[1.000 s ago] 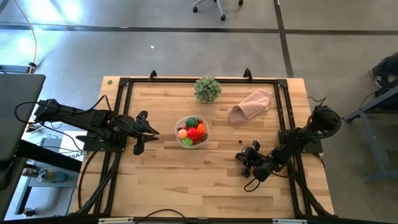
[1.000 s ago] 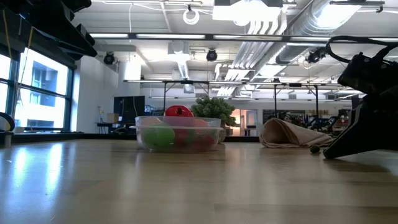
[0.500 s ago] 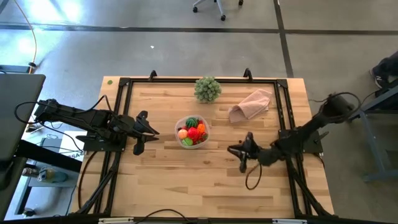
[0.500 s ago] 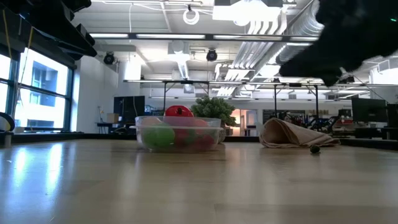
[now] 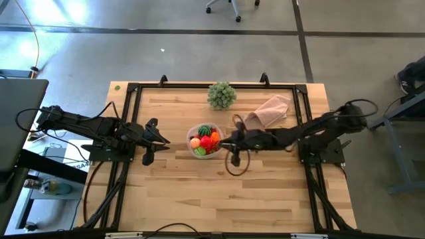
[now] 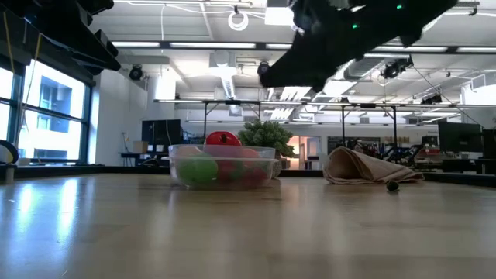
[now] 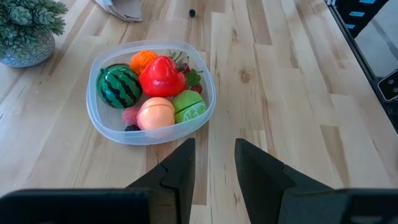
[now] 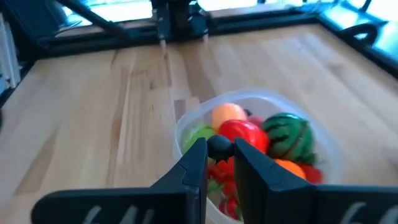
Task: Pick and placing Produce into tupperware
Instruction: Put the blueberry into the transparent bin
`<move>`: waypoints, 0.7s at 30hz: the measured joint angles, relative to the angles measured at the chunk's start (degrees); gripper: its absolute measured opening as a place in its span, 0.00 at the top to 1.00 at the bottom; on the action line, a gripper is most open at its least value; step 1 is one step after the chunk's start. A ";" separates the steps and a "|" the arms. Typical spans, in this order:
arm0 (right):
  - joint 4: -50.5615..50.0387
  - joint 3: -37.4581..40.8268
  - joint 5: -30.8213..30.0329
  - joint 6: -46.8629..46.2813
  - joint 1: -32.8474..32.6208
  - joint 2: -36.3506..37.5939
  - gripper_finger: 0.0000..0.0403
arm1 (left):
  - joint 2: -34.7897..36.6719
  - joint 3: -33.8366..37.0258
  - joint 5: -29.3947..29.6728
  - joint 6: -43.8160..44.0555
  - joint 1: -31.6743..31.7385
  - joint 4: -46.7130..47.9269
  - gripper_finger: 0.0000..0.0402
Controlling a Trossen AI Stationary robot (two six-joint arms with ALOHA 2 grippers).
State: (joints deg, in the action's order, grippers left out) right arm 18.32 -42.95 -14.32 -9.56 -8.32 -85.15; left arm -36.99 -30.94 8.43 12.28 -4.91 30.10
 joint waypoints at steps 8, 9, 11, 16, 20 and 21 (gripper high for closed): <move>-0.16 -6.16 7.34 0.09 3.75 -12.72 0.90 | -0.01 0.00 0.00 0.01 0.00 0.01 0.75; -0.14 -6.48 7.71 -0.07 3.95 -13.81 0.90 | 0.01 0.00 0.02 0.00 0.00 0.01 0.75; -0.14 -7.13 8.85 -0.57 4.34 -15.86 0.90 | -0.01 0.00 0.02 0.00 0.02 0.01 0.75; -0.36 -7.64 8.50 -0.68 4.61 -18.69 0.90 | -0.01 0.00 0.00 -0.01 0.02 0.00 0.75; -1.40 -7.66 7.06 -0.47 4.59 -18.82 0.90 | 0.01 0.00 0.02 0.01 0.02 0.01 0.75; -1.72 -7.66 6.70 -0.46 4.59 -18.82 0.90 | -0.01 0.00 0.00 0.00 0.02 -0.01 0.75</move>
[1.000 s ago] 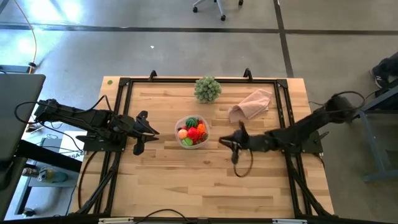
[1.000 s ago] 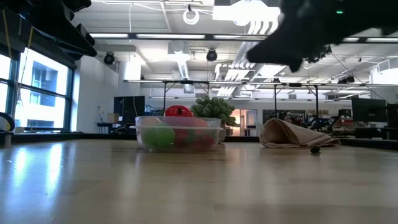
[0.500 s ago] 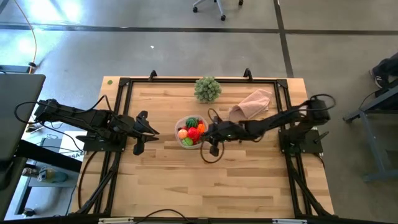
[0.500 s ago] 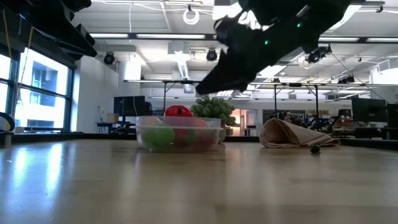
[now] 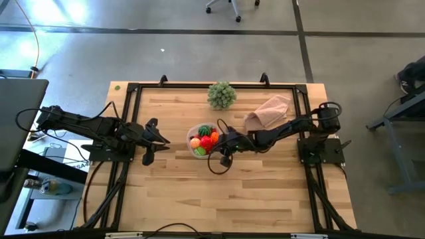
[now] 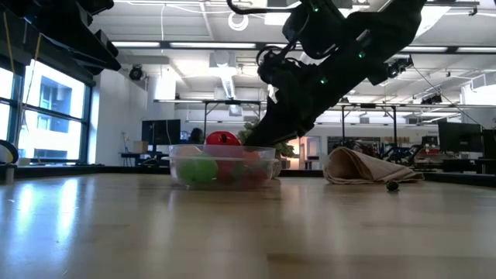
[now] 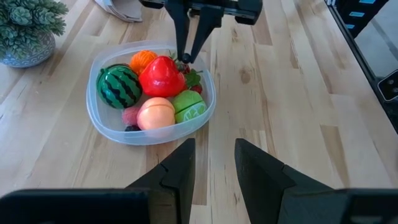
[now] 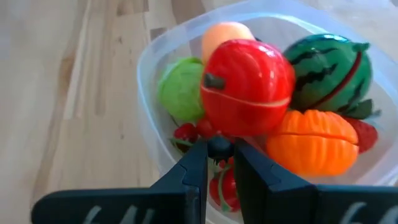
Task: Pick and placing Produce into tupperware
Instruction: Put the blueberry into the transparent bin
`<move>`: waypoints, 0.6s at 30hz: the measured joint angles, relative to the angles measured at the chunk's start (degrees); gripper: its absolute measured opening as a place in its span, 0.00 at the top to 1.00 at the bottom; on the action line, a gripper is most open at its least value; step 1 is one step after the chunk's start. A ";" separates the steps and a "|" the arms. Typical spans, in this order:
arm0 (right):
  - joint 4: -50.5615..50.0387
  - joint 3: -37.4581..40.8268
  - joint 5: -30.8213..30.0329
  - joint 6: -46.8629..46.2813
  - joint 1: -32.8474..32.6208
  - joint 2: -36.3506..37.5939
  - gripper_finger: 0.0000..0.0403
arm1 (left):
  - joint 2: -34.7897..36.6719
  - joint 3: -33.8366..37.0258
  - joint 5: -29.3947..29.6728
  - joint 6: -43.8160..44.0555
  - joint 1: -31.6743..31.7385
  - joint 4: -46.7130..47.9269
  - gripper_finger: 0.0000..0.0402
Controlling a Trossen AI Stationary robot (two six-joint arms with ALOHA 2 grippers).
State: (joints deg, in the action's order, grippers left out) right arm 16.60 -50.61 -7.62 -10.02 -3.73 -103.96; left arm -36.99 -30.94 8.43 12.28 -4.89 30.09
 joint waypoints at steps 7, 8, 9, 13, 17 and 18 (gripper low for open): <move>-3.22 -0.11 -2.05 -0.02 -0.01 0.24 0.90 | 0.00 0.00 0.01 0.01 0.00 0.02 0.75; -3.69 -0.11 -2.27 0.00 -0.02 0.24 0.90 | 0.00 0.00 0.01 0.01 0.00 0.02 0.75; -4.05 -0.08 -2.43 0.01 -0.04 0.21 0.90 | 0.00 0.00 0.00 0.00 -0.01 0.02 0.75; -3.73 -0.04 -3.37 0.02 0.00 0.15 0.84 | 0.00 0.00 0.02 0.00 0.00 0.02 0.75; -3.28 -0.04 -3.96 0.02 0.00 0.15 0.79 | 0.00 0.00 0.00 0.00 -0.02 0.02 0.75; -2.98 -0.04 -3.96 0.02 0.00 0.15 0.78 | 0.01 0.00 0.01 0.01 0.00 0.02 0.75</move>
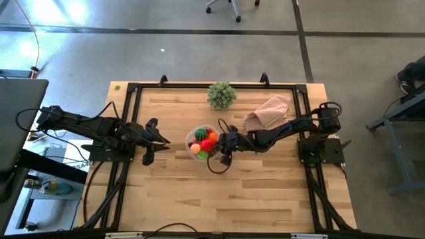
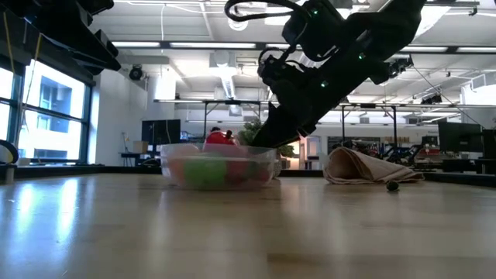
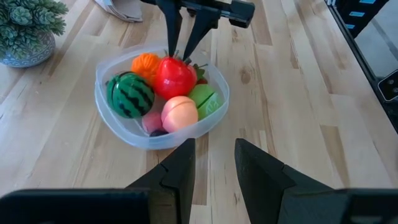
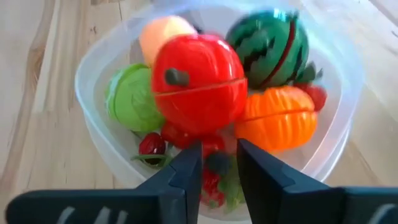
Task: Pick and placing Produce into tupperware
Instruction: Put the blueberry into the transparent bin
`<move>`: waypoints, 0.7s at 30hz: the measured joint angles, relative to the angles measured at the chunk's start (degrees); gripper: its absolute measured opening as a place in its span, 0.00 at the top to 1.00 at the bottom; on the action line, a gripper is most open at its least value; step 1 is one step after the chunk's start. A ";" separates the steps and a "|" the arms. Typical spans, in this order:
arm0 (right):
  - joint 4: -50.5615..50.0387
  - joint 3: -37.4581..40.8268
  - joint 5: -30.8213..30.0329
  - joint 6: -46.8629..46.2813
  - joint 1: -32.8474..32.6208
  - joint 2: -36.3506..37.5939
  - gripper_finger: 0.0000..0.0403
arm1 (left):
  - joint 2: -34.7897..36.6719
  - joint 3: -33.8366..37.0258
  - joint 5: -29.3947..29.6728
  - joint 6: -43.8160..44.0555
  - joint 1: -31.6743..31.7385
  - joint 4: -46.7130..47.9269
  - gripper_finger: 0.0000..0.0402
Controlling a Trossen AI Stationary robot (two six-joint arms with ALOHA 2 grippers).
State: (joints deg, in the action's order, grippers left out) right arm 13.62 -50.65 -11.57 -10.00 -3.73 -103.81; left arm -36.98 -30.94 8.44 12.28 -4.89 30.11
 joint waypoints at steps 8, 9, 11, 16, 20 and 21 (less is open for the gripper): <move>0.74 0.04 0.04 0.17 0.00 0.00 0.75 | -0.01 0.00 0.00 -0.01 0.00 0.00 0.75; 0.76 0.04 0.06 0.75 0.00 0.00 0.75 | 0.00 0.00 -0.01 -0.01 0.00 0.00 0.75; 0.50 0.07 0.64 1.51 0.00 0.40 0.75 | -0.01 0.00 0.01 0.01 -0.02 0.00 0.75; -3.66 0.15 0.92 1.48 -0.06 6.35 0.75 | -0.01 0.00 -0.01 0.00 0.00 0.00 0.75; -12.11 0.15 -1.02 0.45 -1.08 14.65 0.75 | 0.00 0.00 -0.01 -0.01 -0.01 -0.01 0.75; -14.14 0.15 -2.37 -0.15 -1.68 17.02 0.75 | 0.00 0.00 -0.01 0.00 -0.01 0.02 0.75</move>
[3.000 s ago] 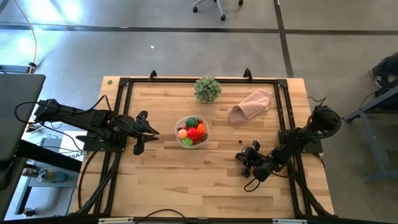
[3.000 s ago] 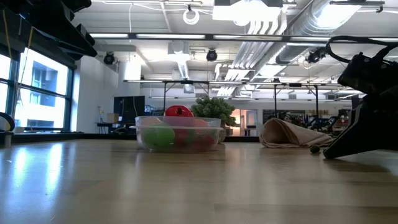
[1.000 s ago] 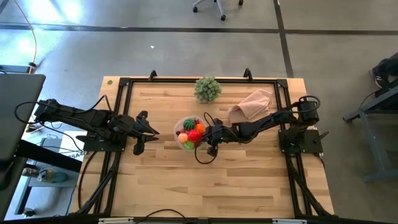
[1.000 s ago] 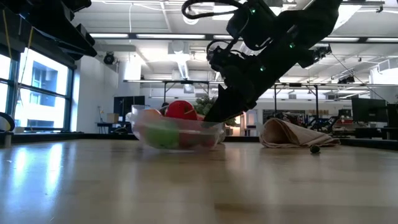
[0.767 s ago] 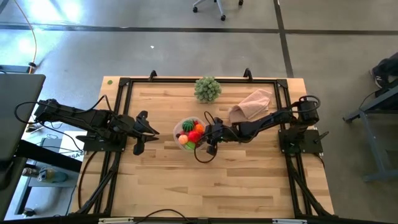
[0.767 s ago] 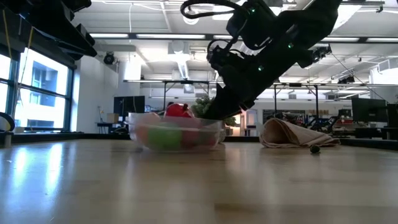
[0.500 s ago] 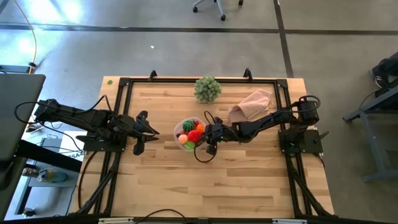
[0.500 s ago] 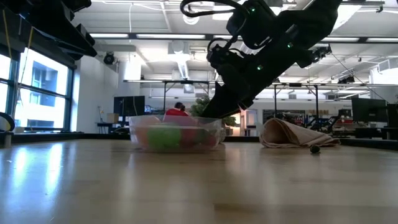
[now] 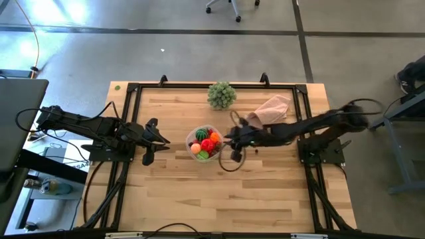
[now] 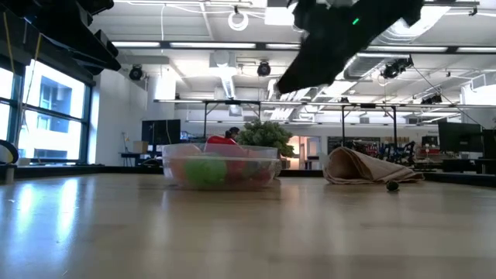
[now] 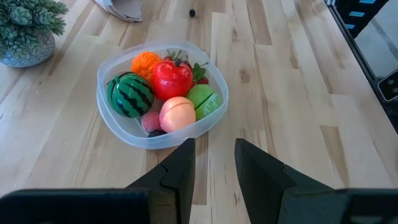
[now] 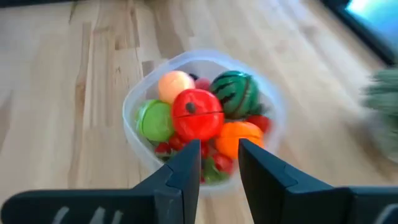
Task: Pick and placing Produce into tupperware
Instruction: Put the blueberry into the transparent bin
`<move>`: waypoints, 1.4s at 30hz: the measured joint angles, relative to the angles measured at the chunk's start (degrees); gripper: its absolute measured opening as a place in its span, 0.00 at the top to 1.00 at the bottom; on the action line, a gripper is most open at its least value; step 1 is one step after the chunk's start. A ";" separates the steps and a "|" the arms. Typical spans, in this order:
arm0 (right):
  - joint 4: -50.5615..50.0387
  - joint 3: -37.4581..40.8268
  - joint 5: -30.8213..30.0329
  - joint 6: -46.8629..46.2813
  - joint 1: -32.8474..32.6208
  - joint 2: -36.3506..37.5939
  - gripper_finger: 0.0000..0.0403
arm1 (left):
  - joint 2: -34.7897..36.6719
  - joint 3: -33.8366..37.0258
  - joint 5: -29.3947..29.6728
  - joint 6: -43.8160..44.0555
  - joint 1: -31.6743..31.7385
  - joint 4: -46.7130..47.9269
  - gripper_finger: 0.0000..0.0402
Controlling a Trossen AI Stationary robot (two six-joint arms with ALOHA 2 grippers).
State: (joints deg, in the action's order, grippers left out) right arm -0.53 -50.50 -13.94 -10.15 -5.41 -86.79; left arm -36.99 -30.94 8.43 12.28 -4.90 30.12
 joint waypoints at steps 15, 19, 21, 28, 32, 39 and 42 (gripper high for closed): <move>-28.27 11.68 -22.86 -33.15 -22.74 27.74 0.75 | -0.01 0.00 0.00 -0.01 -0.01 -0.04 0.75; -25.40 21.78 -25.45 -42.21 -28.69 29.94 0.75 | -0.01 0.00 0.02 0.01 -0.01 -0.02 0.75; -22.67 26.30 -26.85 -44.70 -30.21 30.09 0.75 | 0.02 0.00 0.01 0.00 -0.01 -0.02 0.75; -11.53 36.37 -27.45 -45.05 -31.04 30.10 0.75 | 0.02 0.00 0.00 0.01 0.01 -0.02 0.75; -8.93 40.10 -26.37 -44.95 -31.04 30.10 0.75 | 0.00 0.00 0.00 0.00 0.00 -0.02 0.75; -6.78 43.79 -23.46 -44.89 -31.01 30.10 0.73 | 0.02 0.00 0.00 0.01 -0.01 -0.02 0.75; -6.57 44.59 -23.25 -44.02 -30.99 30.10 0.69 | 0.00 0.00 0.00 0.01 0.01 -0.02 0.75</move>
State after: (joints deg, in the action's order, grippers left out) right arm -7.09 -5.91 -37.19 -54.18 -36.40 -56.69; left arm -36.99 -30.94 8.43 12.29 -4.89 30.11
